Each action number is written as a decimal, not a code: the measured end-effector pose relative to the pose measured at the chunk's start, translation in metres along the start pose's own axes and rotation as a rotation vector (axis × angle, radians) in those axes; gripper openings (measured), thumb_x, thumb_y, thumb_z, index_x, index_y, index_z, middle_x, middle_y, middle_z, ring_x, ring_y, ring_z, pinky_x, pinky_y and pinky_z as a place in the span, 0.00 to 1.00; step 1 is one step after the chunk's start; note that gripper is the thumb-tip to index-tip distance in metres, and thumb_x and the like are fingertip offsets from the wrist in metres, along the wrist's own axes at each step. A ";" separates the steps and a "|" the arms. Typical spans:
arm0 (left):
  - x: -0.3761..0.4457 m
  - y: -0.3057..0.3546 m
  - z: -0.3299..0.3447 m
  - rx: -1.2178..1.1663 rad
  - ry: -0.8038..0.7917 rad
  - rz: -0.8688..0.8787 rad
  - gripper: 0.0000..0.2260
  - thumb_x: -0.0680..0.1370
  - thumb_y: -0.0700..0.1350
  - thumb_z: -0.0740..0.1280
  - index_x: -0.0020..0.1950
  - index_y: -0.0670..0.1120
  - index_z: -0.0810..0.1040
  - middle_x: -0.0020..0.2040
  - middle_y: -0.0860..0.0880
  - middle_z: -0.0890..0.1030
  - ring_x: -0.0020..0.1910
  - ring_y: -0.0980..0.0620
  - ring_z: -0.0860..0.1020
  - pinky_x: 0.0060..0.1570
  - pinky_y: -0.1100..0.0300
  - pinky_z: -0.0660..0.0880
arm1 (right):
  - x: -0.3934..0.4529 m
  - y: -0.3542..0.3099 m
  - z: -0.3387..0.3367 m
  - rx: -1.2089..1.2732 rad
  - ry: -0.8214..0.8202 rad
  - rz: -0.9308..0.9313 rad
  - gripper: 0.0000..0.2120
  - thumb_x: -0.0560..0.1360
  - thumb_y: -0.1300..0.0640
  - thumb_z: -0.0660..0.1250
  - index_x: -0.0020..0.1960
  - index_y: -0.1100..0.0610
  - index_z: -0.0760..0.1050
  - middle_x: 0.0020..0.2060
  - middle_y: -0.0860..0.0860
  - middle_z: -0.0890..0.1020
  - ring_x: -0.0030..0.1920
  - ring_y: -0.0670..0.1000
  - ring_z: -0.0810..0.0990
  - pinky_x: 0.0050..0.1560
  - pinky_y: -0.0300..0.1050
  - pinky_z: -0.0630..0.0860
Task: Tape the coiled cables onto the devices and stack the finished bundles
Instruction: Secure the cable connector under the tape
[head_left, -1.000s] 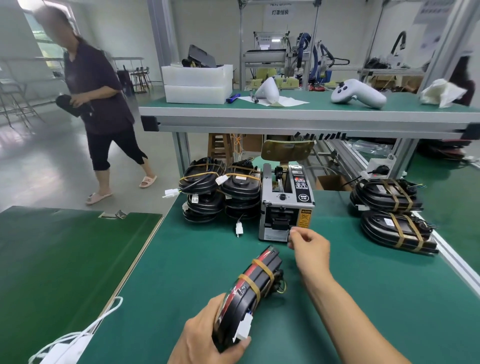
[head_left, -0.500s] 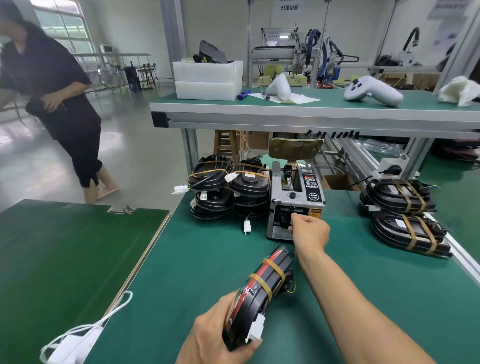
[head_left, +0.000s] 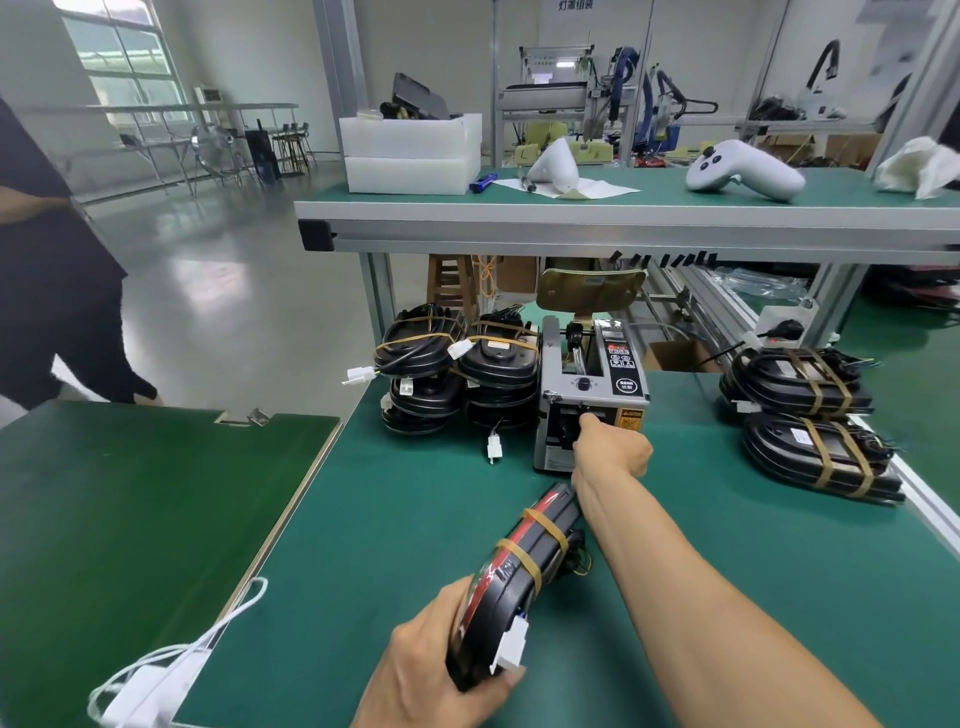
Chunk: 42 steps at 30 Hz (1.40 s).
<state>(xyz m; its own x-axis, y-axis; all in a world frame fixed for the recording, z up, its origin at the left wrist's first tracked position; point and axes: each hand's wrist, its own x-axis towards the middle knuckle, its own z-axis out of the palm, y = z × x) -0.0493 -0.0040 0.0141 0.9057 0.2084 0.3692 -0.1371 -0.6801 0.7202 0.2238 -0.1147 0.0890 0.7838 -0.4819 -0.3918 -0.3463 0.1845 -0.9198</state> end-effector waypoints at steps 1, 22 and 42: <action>0.000 -0.002 0.000 0.008 -0.005 -0.003 0.35 0.66 0.62 0.80 0.71 0.74 0.72 0.50 0.66 0.85 0.44 0.63 0.85 0.44 0.73 0.77 | 0.001 0.000 0.000 -0.011 0.007 -0.009 0.14 0.69 0.59 0.77 0.35 0.57 0.71 0.32 0.52 0.77 0.32 0.52 0.78 0.36 0.47 0.77; 0.003 0.006 -0.003 -0.054 0.014 0.049 0.25 0.71 0.61 0.76 0.67 0.68 0.74 0.50 0.62 0.84 0.41 0.57 0.82 0.44 0.66 0.79 | -0.039 0.003 -0.123 -0.173 -0.885 -0.279 0.07 0.77 0.57 0.75 0.41 0.57 0.81 0.51 0.54 0.88 0.50 0.49 0.86 0.54 0.44 0.83; 0.003 -0.004 0.001 -0.044 -0.006 0.056 0.31 0.70 0.58 0.78 0.71 0.66 0.71 0.56 0.67 0.83 0.46 0.64 0.82 0.48 0.72 0.77 | -0.034 0.026 -0.112 -0.153 -0.784 -0.361 0.06 0.75 0.61 0.77 0.40 0.54 0.87 0.41 0.52 0.89 0.38 0.41 0.83 0.49 0.43 0.77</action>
<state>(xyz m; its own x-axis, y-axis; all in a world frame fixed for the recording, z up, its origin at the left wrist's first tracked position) -0.0458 -0.0009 0.0117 0.8986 0.1665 0.4061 -0.2051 -0.6588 0.7238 0.1298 -0.1897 0.0805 0.9679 0.2494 -0.0317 -0.0303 -0.0093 -0.9995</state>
